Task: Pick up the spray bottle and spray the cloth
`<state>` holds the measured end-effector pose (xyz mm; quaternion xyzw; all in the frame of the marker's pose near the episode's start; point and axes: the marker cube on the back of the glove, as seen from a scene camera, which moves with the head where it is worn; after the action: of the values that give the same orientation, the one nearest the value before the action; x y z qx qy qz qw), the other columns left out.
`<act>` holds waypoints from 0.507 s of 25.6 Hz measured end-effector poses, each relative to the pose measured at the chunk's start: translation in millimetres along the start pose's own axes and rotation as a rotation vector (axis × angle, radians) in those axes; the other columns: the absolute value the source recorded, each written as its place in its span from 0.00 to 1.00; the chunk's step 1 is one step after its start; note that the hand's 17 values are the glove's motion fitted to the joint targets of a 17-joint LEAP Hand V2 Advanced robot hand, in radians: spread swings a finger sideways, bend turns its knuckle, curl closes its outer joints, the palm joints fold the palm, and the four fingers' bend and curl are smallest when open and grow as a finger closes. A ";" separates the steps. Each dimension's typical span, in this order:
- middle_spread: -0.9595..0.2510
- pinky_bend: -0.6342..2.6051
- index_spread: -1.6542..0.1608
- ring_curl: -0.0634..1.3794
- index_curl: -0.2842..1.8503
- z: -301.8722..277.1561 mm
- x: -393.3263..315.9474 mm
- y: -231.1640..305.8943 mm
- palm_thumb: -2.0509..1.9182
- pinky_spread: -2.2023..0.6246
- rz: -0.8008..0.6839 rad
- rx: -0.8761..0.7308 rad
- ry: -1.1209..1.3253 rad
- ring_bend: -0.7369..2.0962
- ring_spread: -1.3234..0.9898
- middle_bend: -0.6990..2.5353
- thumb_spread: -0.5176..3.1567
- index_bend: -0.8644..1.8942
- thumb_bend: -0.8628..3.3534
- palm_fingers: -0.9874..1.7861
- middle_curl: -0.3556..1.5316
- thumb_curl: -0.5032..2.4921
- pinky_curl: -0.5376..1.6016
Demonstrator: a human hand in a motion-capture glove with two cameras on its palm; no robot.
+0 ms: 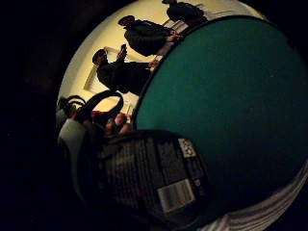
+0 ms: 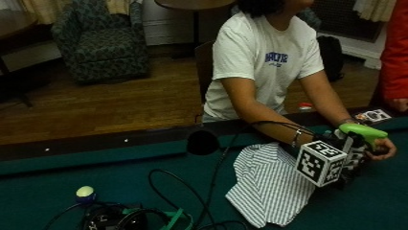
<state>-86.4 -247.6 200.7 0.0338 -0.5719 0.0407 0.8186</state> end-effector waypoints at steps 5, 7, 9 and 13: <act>0.66 0.27 0.78 0.35 0.41 -0.9 17.4 12.5 0.71 0.72 0.068 -0.138 0.018 0.49 0.49 0.45 0.28 0.48 0.19 0.78 0.48 0.44 0.41; 0.66 0.24 0.77 0.33 0.40 -3.9 28.2 21.7 0.68 0.74 0.094 -0.187 0.039 0.45 0.49 0.44 0.32 0.48 0.18 0.72 0.47 0.42 0.41; 0.66 0.27 0.75 0.34 0.40 -10.3 35.4 31.5 0.65 0.77 0.105 -0.215 0.071 0.43 0.50 0.38 0.33 0.45 0.17 0.59 0.44 0.40 0.43; 0.64 0.30 0.72 0.32 0.38 -35.1 37.4 52.4 0.62 0.80 0.091 -0.229 0.211 0.40 0.50 0.32 0.34 0.40 0.18 0.48 0.41 0.37 0.44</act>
<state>-46.3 -190.8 224.3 -0.0902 -0.4846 0.0157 0.8699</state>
